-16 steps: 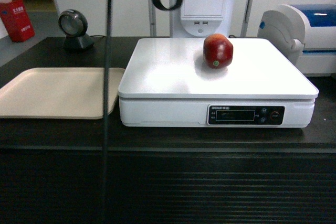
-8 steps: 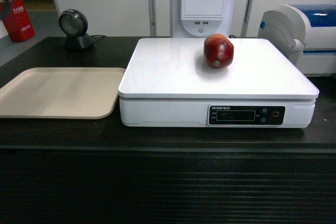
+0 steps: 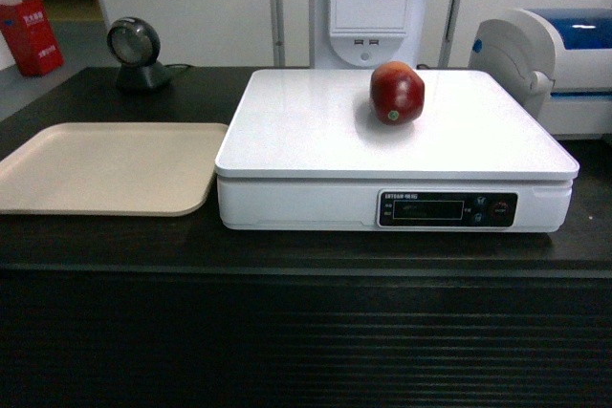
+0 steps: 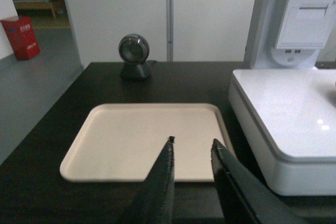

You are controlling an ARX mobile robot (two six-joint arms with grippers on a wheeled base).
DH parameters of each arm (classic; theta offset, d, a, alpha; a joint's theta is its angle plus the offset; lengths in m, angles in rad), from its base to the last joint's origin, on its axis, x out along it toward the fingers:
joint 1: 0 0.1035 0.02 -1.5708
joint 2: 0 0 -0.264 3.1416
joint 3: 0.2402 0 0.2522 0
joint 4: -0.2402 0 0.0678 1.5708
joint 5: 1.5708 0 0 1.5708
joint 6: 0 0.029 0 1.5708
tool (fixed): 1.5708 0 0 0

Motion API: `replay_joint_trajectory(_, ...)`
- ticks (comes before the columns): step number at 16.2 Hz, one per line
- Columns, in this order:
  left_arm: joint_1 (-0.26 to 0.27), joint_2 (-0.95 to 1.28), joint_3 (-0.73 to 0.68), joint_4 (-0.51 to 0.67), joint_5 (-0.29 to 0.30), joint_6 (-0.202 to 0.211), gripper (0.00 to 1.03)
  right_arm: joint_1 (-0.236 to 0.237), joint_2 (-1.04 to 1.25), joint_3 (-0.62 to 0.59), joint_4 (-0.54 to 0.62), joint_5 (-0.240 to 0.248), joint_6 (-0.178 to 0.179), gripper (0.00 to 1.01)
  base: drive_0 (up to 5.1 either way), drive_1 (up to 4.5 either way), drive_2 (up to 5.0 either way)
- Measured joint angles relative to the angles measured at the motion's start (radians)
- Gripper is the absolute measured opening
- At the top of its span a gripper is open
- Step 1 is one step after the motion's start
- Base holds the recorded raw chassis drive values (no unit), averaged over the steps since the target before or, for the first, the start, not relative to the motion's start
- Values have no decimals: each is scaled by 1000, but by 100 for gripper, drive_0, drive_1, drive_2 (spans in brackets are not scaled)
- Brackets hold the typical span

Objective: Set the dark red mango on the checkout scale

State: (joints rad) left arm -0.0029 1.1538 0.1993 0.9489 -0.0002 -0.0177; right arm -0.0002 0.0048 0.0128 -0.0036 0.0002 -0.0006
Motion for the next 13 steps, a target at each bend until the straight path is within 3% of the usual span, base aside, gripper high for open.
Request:
replay_joint_trajectory(2, 2, -74, -53, -40, 0, 0, 2, 0, 0, 0, 0, 0, 0, 98, 0, 0, 0)
replay_joint_trajectory(3, 2, -127, -72, -60, 0, 3, 2, 0, 0, 0, 0, 0, 0, 98, 0, 0, 0)
replay_joint_trajectory(4, 2, -134, -108, 16, 1, 3, 2, 0, 0, 0, 0, 0, 0, 98, 0, 0, 0)
replay_joint_trajectory(13, 2, -535, -190, -344, 0, 3, 2, 0, 0, 0, 0, 0, 0, 98, 0, 0, 0)
